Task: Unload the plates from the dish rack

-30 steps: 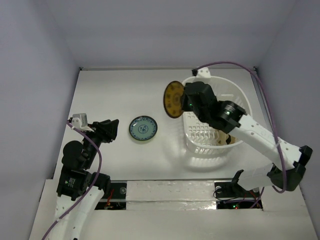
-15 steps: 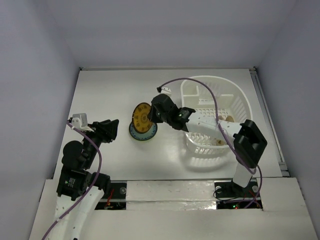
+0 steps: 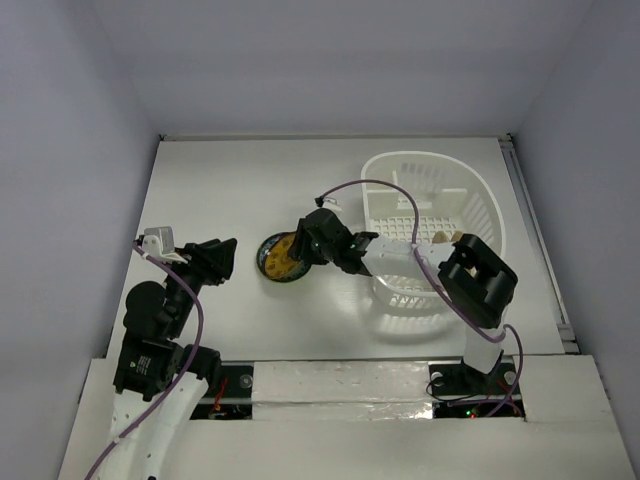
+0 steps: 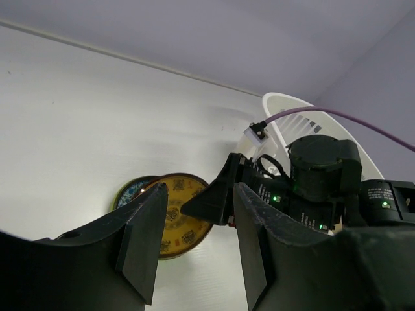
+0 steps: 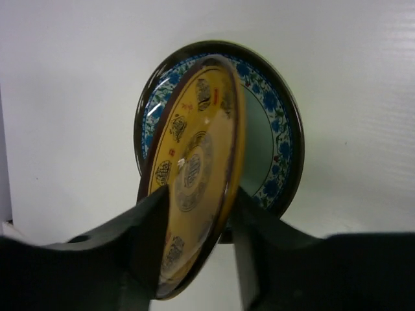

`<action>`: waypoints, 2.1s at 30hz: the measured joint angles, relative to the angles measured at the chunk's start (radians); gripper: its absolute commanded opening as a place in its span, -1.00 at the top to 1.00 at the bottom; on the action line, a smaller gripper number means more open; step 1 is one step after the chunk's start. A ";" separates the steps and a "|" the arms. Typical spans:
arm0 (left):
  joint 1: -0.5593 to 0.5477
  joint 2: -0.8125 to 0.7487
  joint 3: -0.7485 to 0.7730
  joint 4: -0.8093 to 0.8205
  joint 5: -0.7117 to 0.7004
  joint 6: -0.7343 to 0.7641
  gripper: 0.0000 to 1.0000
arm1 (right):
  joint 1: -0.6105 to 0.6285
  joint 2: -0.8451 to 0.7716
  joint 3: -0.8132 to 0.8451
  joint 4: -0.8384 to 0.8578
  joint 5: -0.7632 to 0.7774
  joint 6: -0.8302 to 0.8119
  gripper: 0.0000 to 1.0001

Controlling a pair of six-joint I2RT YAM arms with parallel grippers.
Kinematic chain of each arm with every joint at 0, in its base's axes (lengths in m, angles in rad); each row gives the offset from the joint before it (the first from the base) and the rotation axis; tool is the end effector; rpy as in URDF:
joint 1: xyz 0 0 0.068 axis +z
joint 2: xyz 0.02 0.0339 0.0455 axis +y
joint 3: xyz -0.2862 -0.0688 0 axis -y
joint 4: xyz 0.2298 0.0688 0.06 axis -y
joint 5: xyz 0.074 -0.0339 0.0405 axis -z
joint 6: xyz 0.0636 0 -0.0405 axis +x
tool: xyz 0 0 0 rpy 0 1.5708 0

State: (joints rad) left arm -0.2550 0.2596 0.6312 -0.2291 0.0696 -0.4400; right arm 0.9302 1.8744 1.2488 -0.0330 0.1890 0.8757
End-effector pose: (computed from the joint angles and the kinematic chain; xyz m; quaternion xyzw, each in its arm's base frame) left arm 0.0683 -0.0224 0.3458 -0.0343 0.6542 -0.2786 0.7023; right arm 0.2695 0.3415 0.2172 0.0172 0.8946 0.2918 0.3381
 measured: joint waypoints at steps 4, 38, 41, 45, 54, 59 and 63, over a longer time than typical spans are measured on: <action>0.000 0.000 0.000 0.000 0.000 0.000 0.16 | 0.000 0.002 -0.035 0.017 -0.017 0.004 -0.55; -0.008 -0.022 0.000 0.009 0.045 0.000 0.36 | -0.308 -0.705 0.011 -1.050 0.538 -0.093 -0.13; -0.008 -0.022 0.000 0.009 0.055 0.000 0.31 | -0.345 -0.667 0.011 -1.110 0.534 -0.121 -0.13; -0.008 -0.034 0.000 0.010 0.061 0.001 0.27 | -0.362 -0.568 0.011 -1.146 0.521 -0.161 -0.09; -0.008 -0.048 0.000 0.016 0.072 0.002 0.25 | -0.373 -0.393 0.011 -1.171 0.503 -0.217 0.22; -0.008 -0.058 0.000 0.016 0.077 0.002 0.24 | -0.374 -0.361 0.029 -1.205 0.502 -0.223 0.47; -0.008 -0.063 0.000 0.017 0.077 0.002 0.24 | -0.374 -0.335 0.061 -1.240 0.506 -0.233 0.64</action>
State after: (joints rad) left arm -0.2626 0.1963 0.6312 -0.2119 0.1471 -0.4381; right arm 0.5564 1.5394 1.3094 -1.2732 0.6952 0.6426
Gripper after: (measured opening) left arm 0.375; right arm 0.198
